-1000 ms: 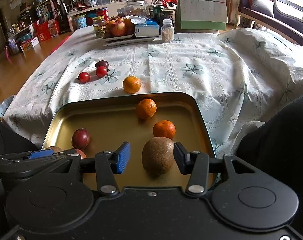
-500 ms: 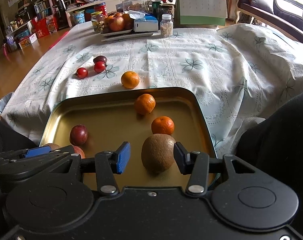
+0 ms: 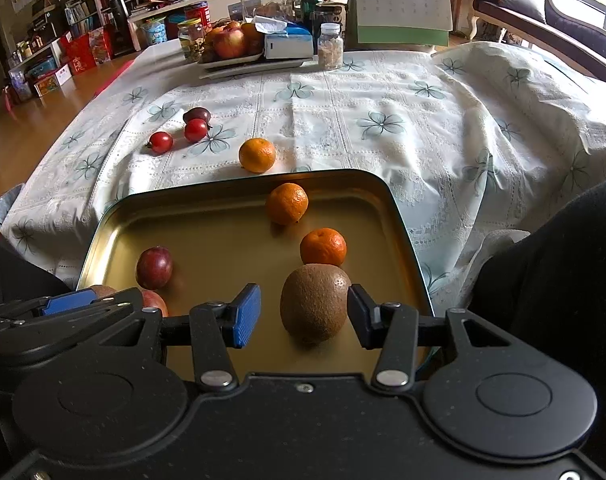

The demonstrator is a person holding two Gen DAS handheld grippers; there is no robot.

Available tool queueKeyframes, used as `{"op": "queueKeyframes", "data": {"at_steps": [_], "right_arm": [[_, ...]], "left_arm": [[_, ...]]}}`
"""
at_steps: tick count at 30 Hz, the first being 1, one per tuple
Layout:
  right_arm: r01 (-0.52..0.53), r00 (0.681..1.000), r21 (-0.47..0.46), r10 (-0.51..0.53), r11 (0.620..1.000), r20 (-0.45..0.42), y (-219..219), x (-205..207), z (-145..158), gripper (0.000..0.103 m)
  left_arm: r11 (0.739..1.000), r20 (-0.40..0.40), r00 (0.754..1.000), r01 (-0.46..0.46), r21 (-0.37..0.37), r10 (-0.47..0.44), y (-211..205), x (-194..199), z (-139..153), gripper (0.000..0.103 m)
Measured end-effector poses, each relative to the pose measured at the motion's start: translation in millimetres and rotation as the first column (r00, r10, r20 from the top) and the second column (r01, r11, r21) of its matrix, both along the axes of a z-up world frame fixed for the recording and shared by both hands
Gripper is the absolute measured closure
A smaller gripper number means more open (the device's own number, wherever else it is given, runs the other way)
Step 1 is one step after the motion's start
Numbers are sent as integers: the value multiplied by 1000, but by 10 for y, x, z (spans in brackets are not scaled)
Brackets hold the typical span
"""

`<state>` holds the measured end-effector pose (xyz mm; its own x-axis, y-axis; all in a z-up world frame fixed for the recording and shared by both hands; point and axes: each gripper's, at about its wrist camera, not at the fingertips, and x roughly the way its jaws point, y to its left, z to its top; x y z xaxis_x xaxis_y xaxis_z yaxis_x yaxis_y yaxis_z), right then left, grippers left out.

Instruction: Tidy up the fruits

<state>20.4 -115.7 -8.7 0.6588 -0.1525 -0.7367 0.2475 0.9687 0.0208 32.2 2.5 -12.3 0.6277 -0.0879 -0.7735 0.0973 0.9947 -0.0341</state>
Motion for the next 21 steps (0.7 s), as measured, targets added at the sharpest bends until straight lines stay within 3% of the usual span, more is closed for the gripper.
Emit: {"op": "queueKeyframes", "data": {"at_steps": [21], "right_arm": [[23, 998, 32, -21, 999, -64, -43, 74, -69, 48]], "left_arm": [[1000, -39, 999, -25, -19, 24, 47, 43, -26, 64]]}}
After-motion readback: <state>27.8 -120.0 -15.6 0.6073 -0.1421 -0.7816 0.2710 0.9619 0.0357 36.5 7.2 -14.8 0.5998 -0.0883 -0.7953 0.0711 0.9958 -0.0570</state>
